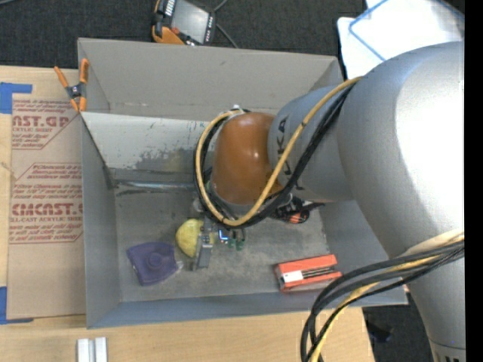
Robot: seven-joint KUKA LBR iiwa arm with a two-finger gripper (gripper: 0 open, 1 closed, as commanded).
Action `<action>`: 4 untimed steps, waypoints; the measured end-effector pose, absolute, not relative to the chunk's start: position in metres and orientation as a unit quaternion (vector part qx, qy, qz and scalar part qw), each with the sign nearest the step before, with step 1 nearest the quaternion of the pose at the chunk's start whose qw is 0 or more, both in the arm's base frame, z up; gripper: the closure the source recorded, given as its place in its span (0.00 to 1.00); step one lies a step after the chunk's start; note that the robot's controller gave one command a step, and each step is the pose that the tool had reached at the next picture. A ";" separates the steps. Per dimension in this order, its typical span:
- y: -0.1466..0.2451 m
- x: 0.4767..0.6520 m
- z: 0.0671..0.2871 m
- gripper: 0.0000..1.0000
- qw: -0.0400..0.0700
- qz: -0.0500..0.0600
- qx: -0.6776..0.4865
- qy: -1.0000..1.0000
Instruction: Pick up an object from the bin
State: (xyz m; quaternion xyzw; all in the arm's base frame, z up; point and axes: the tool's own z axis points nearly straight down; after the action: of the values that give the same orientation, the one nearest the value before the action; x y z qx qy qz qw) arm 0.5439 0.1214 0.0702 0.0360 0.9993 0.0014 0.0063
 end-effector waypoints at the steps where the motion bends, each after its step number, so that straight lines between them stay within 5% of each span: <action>1: 0.211 0.489 0.070 0.00 0.000 0.005 0.085 0.996; 2: 0.109 0.532 0.070 0.00 0.008 0.000 0.002 1.000; 3: 0.224 0.488 0.069 1.00 -0.001 0.006 0.133 0.991; 4: 0.221 0.489 0.070 1.00 -0.001 0.005 0.134 0.991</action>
Offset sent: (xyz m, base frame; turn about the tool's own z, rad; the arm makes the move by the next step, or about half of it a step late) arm -0.0130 -0.0104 -0.0002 -0.0710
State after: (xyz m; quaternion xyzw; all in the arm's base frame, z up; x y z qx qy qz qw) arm 0.4892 0.2213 0.0697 0.1343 0.9909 0.0045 -0.0007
